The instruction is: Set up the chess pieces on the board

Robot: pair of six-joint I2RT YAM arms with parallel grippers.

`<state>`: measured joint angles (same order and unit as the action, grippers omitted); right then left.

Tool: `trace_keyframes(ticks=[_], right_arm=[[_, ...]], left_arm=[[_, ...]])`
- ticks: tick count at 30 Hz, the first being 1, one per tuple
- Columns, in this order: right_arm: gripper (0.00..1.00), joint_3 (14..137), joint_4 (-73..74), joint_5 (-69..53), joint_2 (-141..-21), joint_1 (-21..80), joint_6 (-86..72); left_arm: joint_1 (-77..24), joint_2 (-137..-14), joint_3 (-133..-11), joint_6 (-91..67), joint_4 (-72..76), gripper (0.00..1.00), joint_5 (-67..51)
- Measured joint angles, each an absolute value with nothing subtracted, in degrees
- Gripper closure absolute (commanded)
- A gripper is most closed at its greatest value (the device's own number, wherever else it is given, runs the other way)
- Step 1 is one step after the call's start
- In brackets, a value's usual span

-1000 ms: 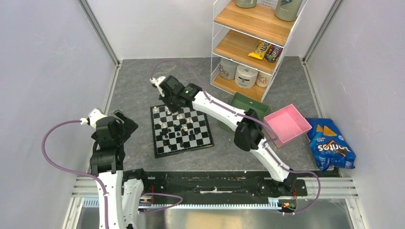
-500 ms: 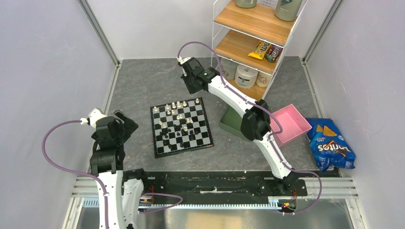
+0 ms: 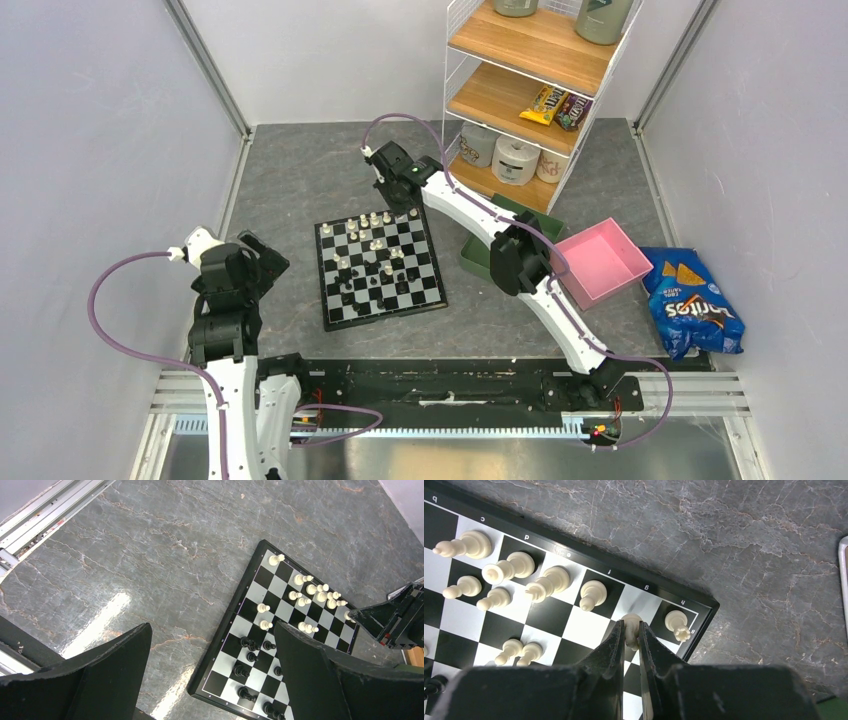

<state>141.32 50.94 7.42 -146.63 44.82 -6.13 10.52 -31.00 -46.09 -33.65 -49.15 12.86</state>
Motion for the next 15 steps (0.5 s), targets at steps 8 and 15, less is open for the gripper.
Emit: trace_keyframes(ticks=[8, 15], right_arm=[[0.91, 141.6, 50.9, 7.6, -147.2, 44.7, -5.7], [0.86, 142.6, 50.7, 7.6, -147.9, 44.7, -5.7]], left_arm=[[10.5, -31.1, -46.1, -33.6, -49.1, 0.0, 12.8], [10.5, -31.1, -46.1, -33.6, -49.1, 0.0, 12.8]])
